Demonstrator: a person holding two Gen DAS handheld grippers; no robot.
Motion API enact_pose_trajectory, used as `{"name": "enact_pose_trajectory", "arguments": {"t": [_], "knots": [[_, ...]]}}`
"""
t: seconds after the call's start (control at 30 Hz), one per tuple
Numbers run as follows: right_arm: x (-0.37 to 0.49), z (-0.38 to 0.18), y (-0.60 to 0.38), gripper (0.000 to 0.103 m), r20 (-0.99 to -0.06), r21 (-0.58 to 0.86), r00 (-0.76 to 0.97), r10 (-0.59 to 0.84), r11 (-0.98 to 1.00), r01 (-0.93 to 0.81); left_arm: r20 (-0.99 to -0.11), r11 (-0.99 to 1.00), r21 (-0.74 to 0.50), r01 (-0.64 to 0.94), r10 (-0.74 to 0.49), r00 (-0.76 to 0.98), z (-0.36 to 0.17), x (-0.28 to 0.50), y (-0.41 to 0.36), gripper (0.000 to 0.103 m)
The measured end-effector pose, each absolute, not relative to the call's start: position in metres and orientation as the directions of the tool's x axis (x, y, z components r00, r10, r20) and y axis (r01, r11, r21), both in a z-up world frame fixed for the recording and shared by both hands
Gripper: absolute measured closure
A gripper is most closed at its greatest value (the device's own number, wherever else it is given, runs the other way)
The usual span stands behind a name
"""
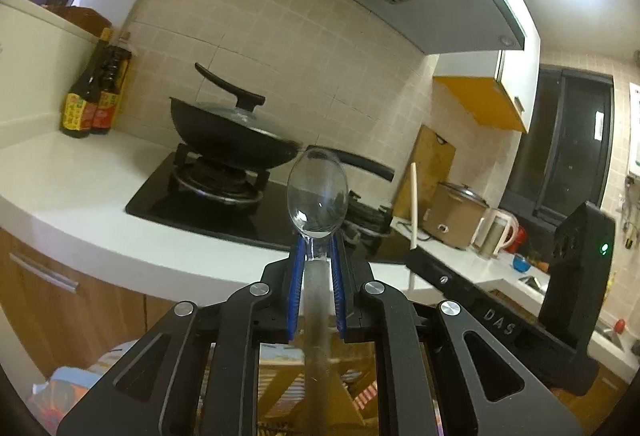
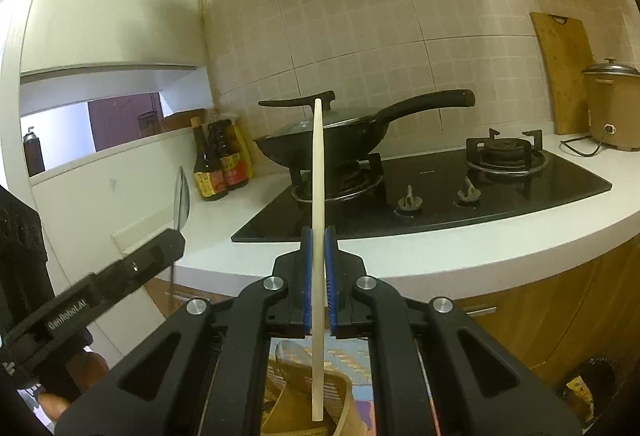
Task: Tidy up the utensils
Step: 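Open both tools over the basket to drop the spoon and chopstick, then grasp the last clear spoon with the right tool while the left tool grasps a chopstick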
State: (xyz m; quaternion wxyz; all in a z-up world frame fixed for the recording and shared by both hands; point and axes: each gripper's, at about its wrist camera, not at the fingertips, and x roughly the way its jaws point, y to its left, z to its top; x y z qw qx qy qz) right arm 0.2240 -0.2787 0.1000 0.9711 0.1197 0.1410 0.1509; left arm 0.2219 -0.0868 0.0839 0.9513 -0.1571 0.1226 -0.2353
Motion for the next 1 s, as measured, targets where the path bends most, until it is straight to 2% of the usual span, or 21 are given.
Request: {"name": "enact_pose_trajectory", "arguments": {"t": [0.1,0.2,0.3,0.33,0.37,0.4,0.43,0.47,0.63,0.8,0.87,0.93,1.0], "knots": [[0.217,0.097,-0.281,0.098,-0.243,0.279,0.909,0.337,0.922,-0.268,-0.171,0.837,-0.360,0.412,-0.493,0.853,0.080,0.216,-0.083,0.077],[0.207,0.097,-0.284,0.091,-0.250,0.303,0.898,0.362,0.910,-0.283,-0.169,0.838,-0.358,0.412,-0.492,0.854,0.082,0.205,-0.077,0.065],[0.195,0.099,-0.286,0.091,-0.262,0.299,0.890,0.373,0.908,-0.292,-0.174,0.836,-0.355,0.418,-0.499,0.849,0.085,0.191,-0.070,0.055],[0.187,0.100,-0.287,0.088,-0.264,0.299,0.887,0.379,0.907,-0.298,-0.175,0.834,-0.355,0.422,-0.503,0.846,0.087,0.185,-0.067,0.052],[0.181,0.102,-0.287,0.085,-0.265,0.299,0.885,0.384,0.905,-0.303,-0.178,0.833,-0.355,0.423,-0.505,0.845,0.088,0.179,-0.064,0.044],[0.173,0.103,-0.288,0.074,-0.266,0.299,0.880,0.394,0.901,-0.313,-0.177,0.831,-0.357,0.427,-0.509,0.842,0.090,0.170,-0.059,0.042],[0.164,0.105,-0.288,0.059,-0.261,0.299,0.877,0.404,0.898,-0.324,-0.174,0.828,-0.359,0.431,-0.513,0.840,0.091,0.163,-0.056,0.039],[0.156,0.107,-0.288,0.054,-0.255,0.296,0.878,0.405,0.897,-0.328,-0.173,0.824,-0.361,0.437,-0.520,0.837,0.093,0.155,-0.052,0.038],[0.115,0.113,-0.279,0.053,-0.295,0.254,0.879,0.375,0.918,-0.306,-0.207,0.823,-0.338,0.457,-0.539,0.816,0.099,0.121,-0.044,0.036],[0.083,0.094,-0.264,0.053,-0.455,0.207,0.829,0.326,0.944,-0.258,-0.352,0.849,-0.279,0.449,-0.525,0.775,0.085,0.092,-0.047,0.034],[0.072,0.072,-0.257,0.053,-0.552,0.223,0.762,0.339,0.940,-0.258,-0.465,0.872,-0.225,0.435,-0.488,0.738,0.063,0.082,-0.050,0.034],[0.064,0.050,-0.253,0.053,-0.620,0.237,0.711,0.331,0.943,-0.233,-0.575,0.889,-0.190,0.417,-0.445,0.686,0.038,0.074,-0.050,0.037],[0.051,0.019,-0.249,0.053,-0.694,0.253,0.642,0.327,0.945,-0.208,-0.668,0.886,-0.192,0.422,-0.433,0.605,0.010,0.067,-0.047,0.046]]}}
